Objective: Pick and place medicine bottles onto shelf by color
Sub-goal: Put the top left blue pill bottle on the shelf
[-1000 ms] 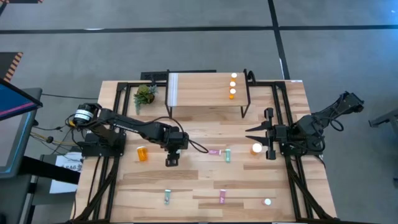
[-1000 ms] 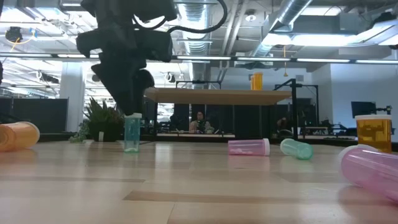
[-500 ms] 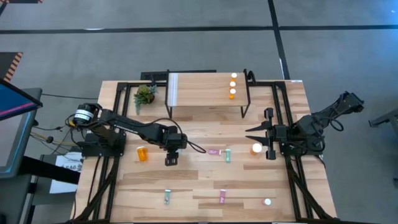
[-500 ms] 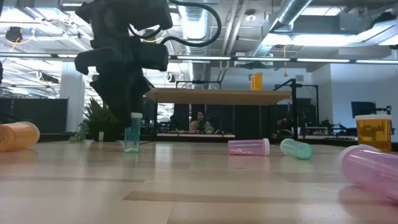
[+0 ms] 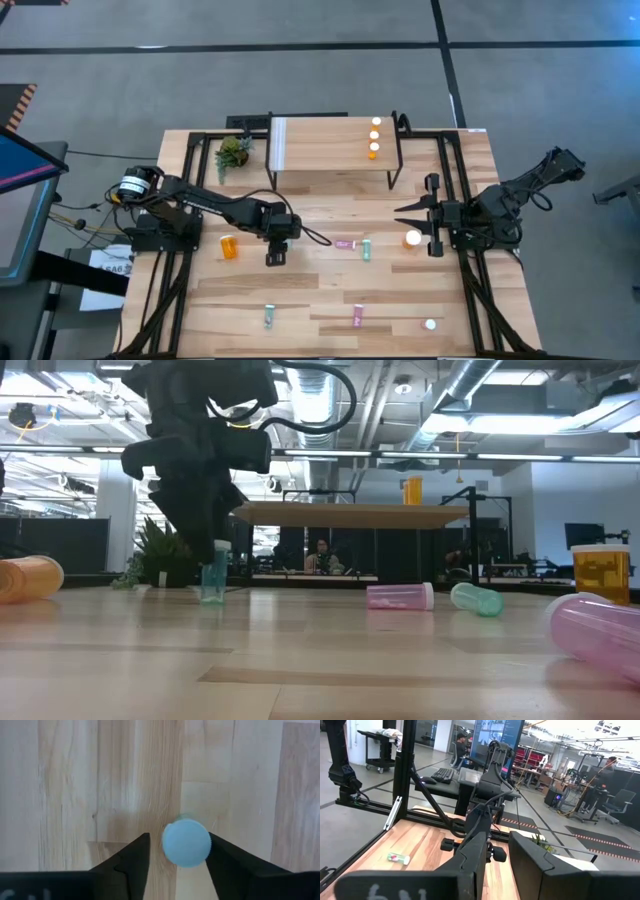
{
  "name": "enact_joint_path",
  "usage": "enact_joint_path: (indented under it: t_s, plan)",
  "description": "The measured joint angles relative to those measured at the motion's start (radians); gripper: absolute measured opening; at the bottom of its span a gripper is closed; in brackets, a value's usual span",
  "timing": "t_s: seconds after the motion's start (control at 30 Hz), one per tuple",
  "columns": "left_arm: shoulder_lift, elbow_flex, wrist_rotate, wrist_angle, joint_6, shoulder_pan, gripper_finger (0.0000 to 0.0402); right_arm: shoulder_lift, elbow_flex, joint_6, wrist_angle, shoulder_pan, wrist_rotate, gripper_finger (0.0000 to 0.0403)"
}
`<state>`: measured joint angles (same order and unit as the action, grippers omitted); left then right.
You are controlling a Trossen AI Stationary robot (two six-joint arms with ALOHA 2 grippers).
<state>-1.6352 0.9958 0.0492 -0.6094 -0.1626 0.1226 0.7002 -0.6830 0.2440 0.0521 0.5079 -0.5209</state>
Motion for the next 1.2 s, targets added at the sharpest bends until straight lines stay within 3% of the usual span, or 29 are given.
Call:
enact_joint_path:
  t_s: [0.33, 0.67, 1.03, 1.2]
  plan:
    - [0.0, 0.03, -0.043, -0.001, 0.027, 0.0, 0.0109, 0.0, 0.0, 0.0, 0.0, 0.0, 0.0, 0.0107]
    - [0.001, 0.168, -0.044, -0.081, 0.135, -0.033, 0.0105, 0.0, 0.0, 0.0, 0.0, 0.0, -0.004, 0.0107]
    - [0.001, 0.484, -0.038, -0.265, 0.362, -0.225, 0.0107, -0.01, 0.001, 0.016, 0.0, 0.0, -0.008, 0.0107]
    - [-0.001, 0.58, -0.098, -0.3, 0.429, -0.335, 0.0108, -0.011, 0.001, 0.019, -0.003, 0.0, -0.008, 0.0107]
